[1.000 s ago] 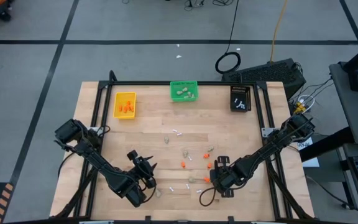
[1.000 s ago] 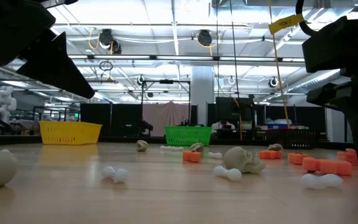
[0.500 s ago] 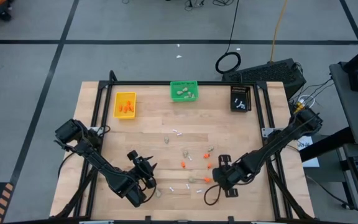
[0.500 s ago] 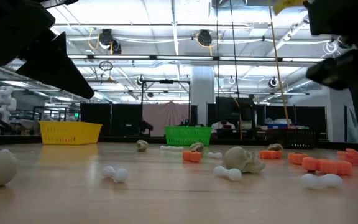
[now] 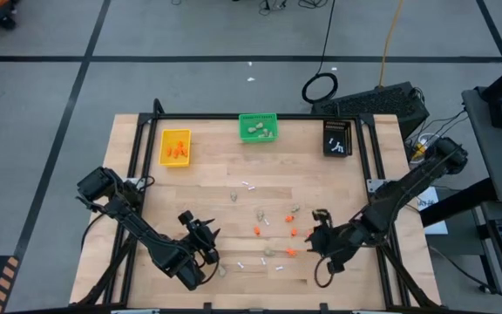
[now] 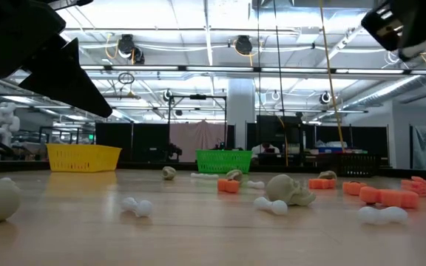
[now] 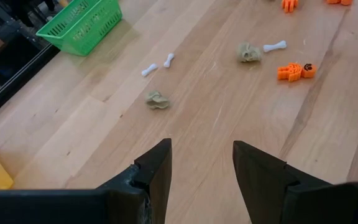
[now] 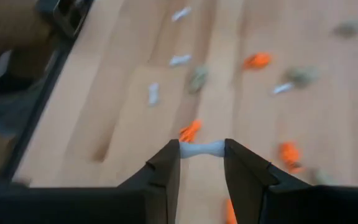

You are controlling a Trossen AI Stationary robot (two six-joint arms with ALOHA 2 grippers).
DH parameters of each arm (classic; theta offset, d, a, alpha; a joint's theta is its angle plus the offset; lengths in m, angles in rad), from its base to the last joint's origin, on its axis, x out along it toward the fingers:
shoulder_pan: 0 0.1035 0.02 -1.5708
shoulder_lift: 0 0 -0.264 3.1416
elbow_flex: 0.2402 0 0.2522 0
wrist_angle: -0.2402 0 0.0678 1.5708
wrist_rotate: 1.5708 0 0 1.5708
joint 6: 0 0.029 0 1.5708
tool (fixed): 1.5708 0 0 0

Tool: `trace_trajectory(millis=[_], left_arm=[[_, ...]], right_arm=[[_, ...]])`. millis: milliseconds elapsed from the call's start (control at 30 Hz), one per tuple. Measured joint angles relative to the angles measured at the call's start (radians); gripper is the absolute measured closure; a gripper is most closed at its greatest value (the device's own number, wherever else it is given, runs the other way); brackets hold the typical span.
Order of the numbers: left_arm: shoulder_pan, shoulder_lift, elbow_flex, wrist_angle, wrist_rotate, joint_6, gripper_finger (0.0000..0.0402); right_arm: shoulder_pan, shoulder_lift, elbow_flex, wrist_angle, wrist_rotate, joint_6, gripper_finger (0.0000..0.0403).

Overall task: Sort Halloween decoration
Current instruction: Put the white bone toy into the black bin

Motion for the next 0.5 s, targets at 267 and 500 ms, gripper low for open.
trace_trajectory(millis=[267, 500], left_arm=[[0.0, 0.0, 0.0, 0.0, 0.0, 0.002, 0.0234], [0.0, 0.0, 0.0, -0.001, -0.008, 0.021, 0.0233]], right_arm=[[0.031, -0.026, -0.205, 0.432, 0.352, -0.154, 0.0312], [0.03, -0.008, -0.281, 0.7, 0.472, -0.37, 0.0312]])
